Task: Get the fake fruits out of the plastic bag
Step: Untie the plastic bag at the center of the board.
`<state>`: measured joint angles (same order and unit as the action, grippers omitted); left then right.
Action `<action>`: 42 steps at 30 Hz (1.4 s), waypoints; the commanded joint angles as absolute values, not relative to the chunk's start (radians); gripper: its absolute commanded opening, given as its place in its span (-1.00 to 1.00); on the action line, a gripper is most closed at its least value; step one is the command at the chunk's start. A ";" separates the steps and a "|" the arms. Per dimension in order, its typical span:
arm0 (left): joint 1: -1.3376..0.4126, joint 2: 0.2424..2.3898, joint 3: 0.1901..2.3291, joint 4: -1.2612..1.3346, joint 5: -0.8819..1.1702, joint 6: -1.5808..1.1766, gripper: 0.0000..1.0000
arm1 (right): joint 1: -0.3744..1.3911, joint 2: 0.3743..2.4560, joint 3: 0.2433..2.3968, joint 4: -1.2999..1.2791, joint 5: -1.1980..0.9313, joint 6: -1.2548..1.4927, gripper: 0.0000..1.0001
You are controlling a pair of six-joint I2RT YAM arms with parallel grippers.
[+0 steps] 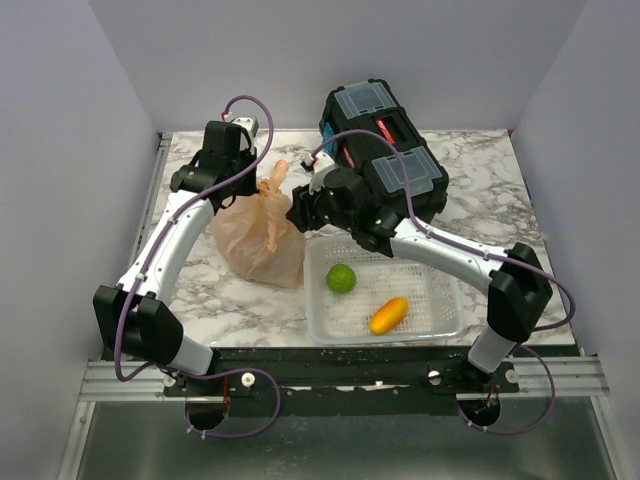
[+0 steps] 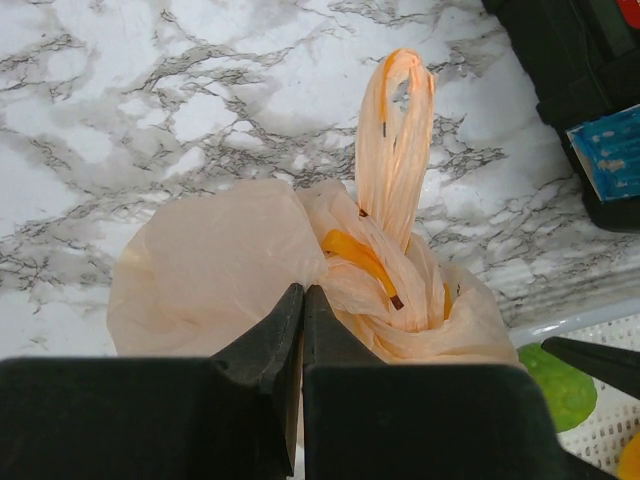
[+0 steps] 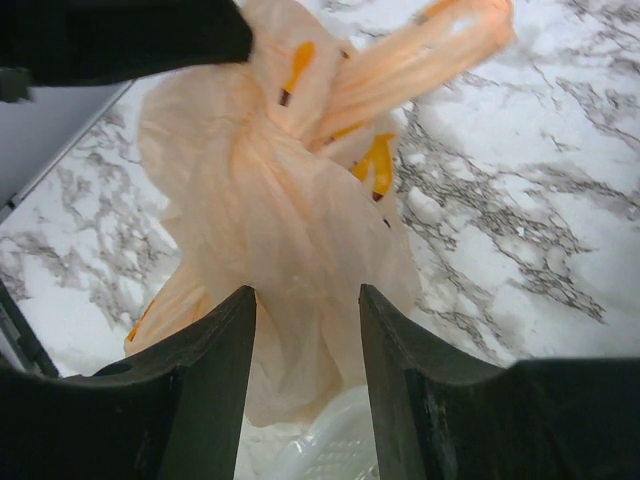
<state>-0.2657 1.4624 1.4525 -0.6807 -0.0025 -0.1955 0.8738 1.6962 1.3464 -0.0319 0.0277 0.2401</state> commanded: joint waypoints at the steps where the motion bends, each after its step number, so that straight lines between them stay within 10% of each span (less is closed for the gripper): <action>1: -0.260 1.460 1.472 -0.683 0.050 -0.210 -1.00 | 0.896 1.694 1.428 -0.048 -0.012 0.213 -0.01; 20: -0.249 1.447 1.469 -0.677 0.076 -0.230 -1.00 | 0.974 1.878 1.636 -0.125 0.193 0.179 0.17; 27: -0.235 1.446 1.470 -0.678 0.090 -0.238 -1.00 | 1.043 1.895 1.634 -0.137 0.548 0.128 -0.34; 42: -0.202 1.439 1.466 -0.676 0.078 -0.248 -1.00 | 1.043 1.768 1.463 -0.023 0.570 0.162 -0.99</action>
